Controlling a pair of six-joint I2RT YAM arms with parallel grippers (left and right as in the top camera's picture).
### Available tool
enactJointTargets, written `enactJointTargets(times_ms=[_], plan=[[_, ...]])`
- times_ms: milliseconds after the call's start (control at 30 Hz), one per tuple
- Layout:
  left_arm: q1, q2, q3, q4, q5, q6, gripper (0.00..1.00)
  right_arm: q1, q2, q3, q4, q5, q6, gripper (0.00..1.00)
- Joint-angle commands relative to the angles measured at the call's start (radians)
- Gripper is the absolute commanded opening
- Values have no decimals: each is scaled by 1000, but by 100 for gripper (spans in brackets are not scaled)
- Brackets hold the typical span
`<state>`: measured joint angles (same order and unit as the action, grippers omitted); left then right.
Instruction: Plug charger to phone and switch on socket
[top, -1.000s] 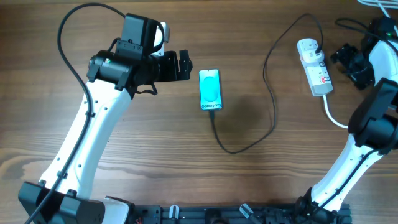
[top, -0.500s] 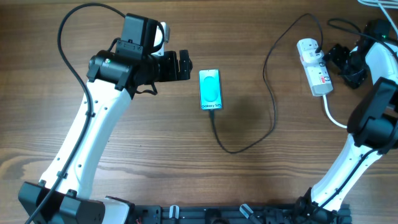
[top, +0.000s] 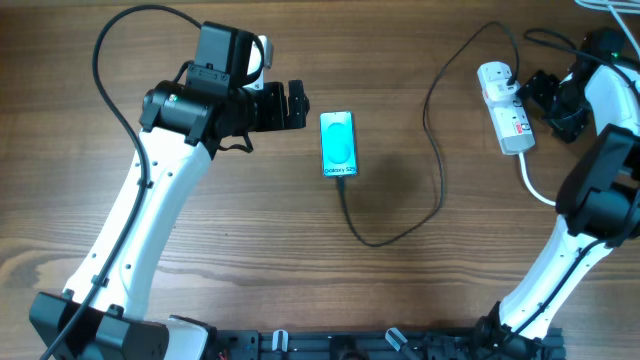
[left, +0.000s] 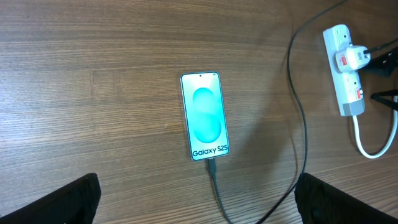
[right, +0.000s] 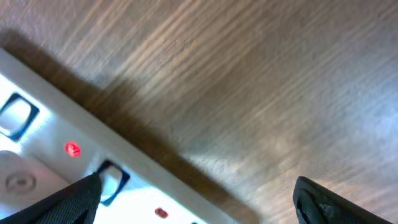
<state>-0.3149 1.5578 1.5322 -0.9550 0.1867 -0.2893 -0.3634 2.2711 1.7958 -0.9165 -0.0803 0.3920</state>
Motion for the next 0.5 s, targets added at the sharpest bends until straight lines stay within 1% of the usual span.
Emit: enactJointTargets(times_ms=[0, 100, 167, 300, 367, 433, 467], plan=[[5, 3, -7, 0, -10, 20, 100, 64, 29, -25, -19, -32, -26, 100], [5, 3, -7, 0, -10, 20, 100, 64, 29, -24, -23, -33, -26, 100], [5, 3, -7, 0, -10, 20, 100, 58, 10, -23, -54, -32, -21, 99], [5, 3, -7, 0, -10, 20, 100, 48, -152, -23, -143, 6, 75, 100], [5, 3, -7, 0, -10, 20, 100, 48, -248, -23, -176, 22, 80, 100], [5, 3, -7, 0, -10, 20, 100, 48, -401, -24, -251, 63, 80, 100], [5, 3, -7, 0, -10, 20, 100, 48, -447, -24, -279, 74, 79, 100]])
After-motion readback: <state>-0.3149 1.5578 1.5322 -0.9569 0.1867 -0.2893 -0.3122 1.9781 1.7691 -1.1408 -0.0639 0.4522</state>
